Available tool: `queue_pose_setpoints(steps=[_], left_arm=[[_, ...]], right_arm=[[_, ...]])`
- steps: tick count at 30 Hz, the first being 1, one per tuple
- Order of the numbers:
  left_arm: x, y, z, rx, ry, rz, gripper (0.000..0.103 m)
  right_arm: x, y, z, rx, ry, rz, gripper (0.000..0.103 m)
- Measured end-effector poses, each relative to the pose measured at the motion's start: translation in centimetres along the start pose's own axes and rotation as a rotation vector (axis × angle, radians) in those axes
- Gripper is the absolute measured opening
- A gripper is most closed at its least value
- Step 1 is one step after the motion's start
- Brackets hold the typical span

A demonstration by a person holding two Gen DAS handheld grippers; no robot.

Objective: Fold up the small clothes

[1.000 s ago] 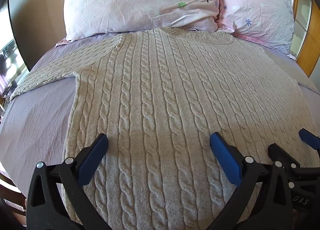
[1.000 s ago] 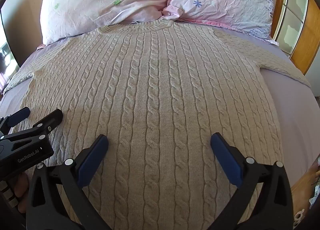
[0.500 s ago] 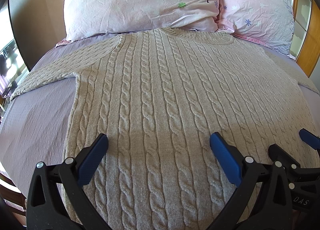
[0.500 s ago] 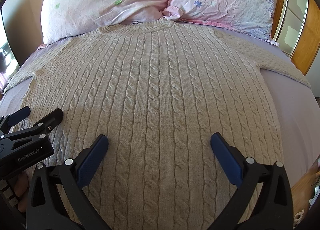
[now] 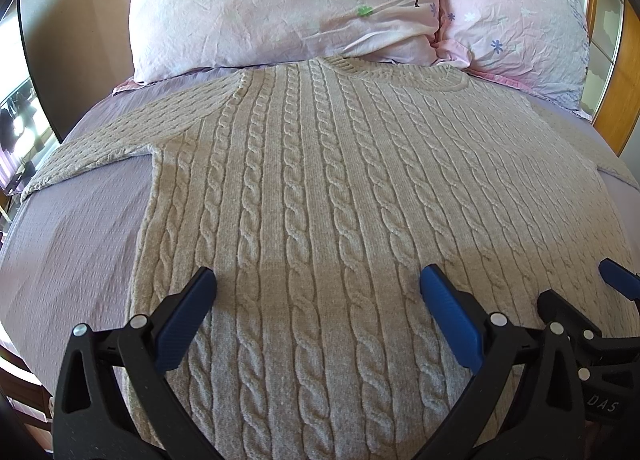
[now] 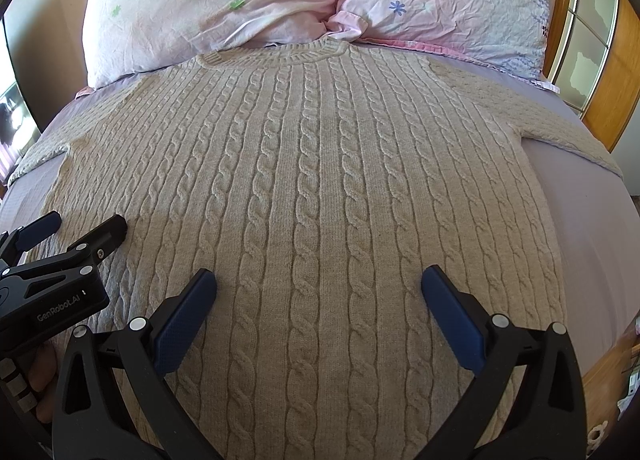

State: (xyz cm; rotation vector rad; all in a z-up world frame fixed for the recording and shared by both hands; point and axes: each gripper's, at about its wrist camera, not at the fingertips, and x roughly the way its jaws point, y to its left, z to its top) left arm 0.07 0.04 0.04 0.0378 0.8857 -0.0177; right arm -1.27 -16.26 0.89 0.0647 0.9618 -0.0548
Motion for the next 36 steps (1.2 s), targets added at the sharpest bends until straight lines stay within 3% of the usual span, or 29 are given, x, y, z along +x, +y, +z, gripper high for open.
queue_pose_setpoints(steps=[36], left_arm=[[-0.1,-0.02,0.19,0.003,-0.002,-0.001,0.101]], right_arm=[[-0.2,-0.18,-0.12,-0.016,-0.031,0.009,0.102]])
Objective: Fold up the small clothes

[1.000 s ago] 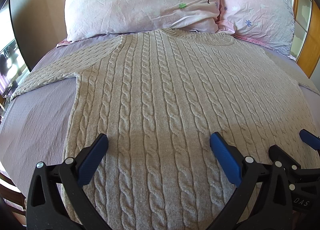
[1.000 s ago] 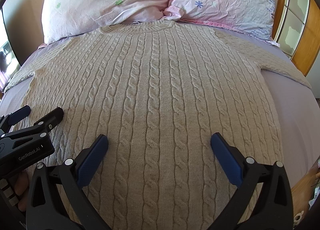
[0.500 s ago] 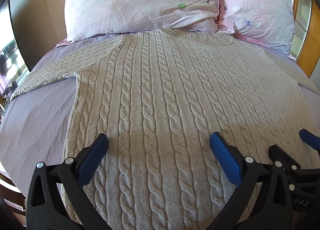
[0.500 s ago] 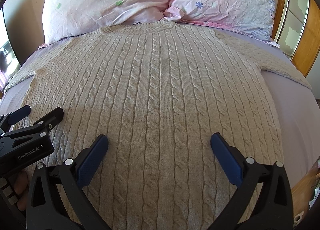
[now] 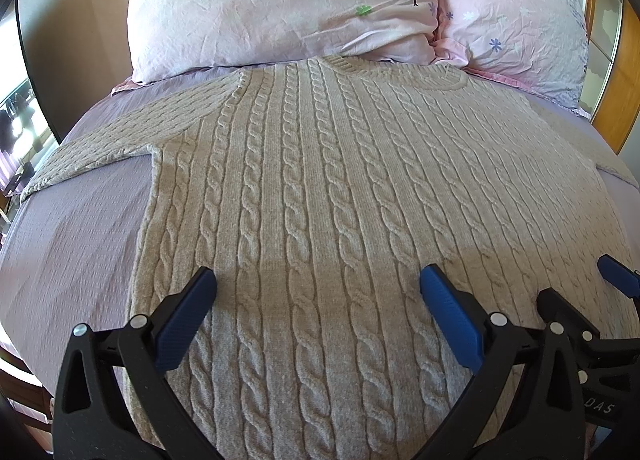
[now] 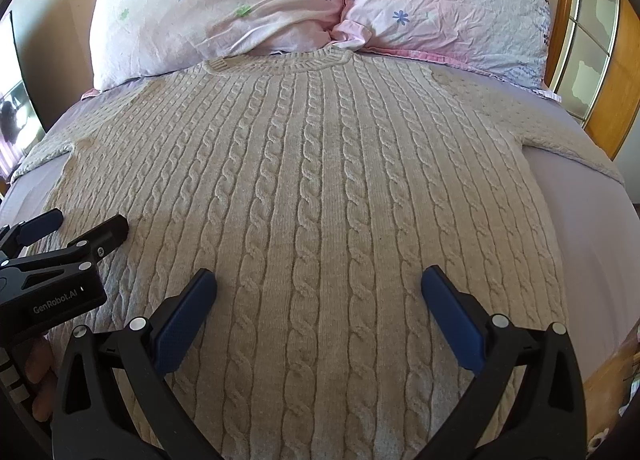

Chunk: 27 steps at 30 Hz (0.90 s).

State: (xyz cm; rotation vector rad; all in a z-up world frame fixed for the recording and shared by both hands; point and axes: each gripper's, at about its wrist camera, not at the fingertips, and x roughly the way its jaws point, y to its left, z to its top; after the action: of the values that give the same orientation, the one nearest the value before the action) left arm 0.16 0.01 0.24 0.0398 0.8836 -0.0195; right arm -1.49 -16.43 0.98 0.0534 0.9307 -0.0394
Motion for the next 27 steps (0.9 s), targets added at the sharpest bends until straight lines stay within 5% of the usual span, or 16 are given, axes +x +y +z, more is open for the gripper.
queue_pose_setpoints(steps=[27], left_arm=[[0.23,-0.03,-0.19,-0.003,0.023,0.0,0.101]], right_arm=[[-0.03,0.18,-0.11,-0.01,-0.011,0.006,0.102]])
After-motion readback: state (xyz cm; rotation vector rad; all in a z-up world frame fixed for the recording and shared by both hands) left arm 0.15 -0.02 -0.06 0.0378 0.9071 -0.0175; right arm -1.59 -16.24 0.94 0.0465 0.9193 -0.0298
